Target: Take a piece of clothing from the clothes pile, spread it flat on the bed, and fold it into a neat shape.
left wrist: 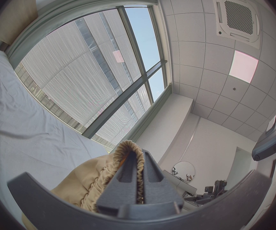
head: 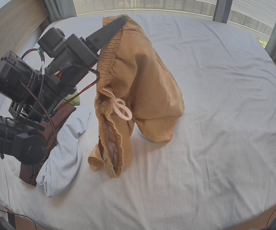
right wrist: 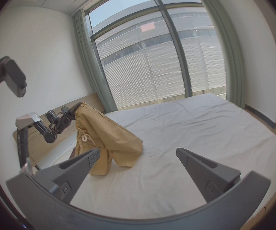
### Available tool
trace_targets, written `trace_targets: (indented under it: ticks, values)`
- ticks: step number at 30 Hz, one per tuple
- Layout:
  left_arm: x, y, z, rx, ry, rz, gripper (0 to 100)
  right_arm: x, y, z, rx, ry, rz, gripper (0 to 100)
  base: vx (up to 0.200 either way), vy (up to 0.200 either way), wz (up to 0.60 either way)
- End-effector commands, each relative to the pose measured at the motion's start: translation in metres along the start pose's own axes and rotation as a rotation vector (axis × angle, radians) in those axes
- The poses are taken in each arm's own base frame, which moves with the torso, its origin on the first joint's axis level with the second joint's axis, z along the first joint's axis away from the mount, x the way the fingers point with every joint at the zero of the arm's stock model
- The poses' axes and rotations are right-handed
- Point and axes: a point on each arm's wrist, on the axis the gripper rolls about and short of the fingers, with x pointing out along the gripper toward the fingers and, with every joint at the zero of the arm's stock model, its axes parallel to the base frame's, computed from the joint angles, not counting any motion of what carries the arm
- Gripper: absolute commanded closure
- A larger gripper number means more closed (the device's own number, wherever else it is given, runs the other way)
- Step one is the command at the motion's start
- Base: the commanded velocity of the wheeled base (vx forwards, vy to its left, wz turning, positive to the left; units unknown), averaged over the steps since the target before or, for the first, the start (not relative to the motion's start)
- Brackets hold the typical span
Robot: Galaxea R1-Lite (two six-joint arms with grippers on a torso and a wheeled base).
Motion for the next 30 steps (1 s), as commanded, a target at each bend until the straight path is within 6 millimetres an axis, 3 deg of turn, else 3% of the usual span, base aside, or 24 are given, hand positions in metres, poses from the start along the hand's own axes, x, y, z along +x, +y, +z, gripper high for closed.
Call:
trace_targets:
  ticks: [1, 13, 15, 22, 30]
  values:
    - [-0.002, 0.002, 0.003, 0.007, -0.004, 0.010, 100, 0.066, 0.009, 0.037, 0.049, 0.137, 0.137, 0, 0.000, 0.000, 0.00]
    - [-0.005, 0.008, 0.004, 0.014, -0.002, 0.028, 100, 0.147, 0.018, 0.056, 0.052, 0.142, 0.206, 0, 0.000, 0.000, 0.00]
    - [-0.005, 0.008, 0.003, 0.013, 0.000, 0.031, 100, 0.159, 0.017, 0.050, 0.060, 0.180, 0.205, 0, 0.000, 0.000, 0.00]
    - [-0.008, 0.012, 0.005, 0.019, 0.001, 0.043, 100, 0.172, 0.015, 0.032, 0.122, 0.274, 0.230, 0, 0.000, 0.000, 0.00]
    - [-0.008, 0.013, 0.004, 0.017, 0.004, 0.045, 100, 0.208, 0.012, 0.004, 0.155, 0.314, 0.221, 0, 0.000, 0.000, 0.00]
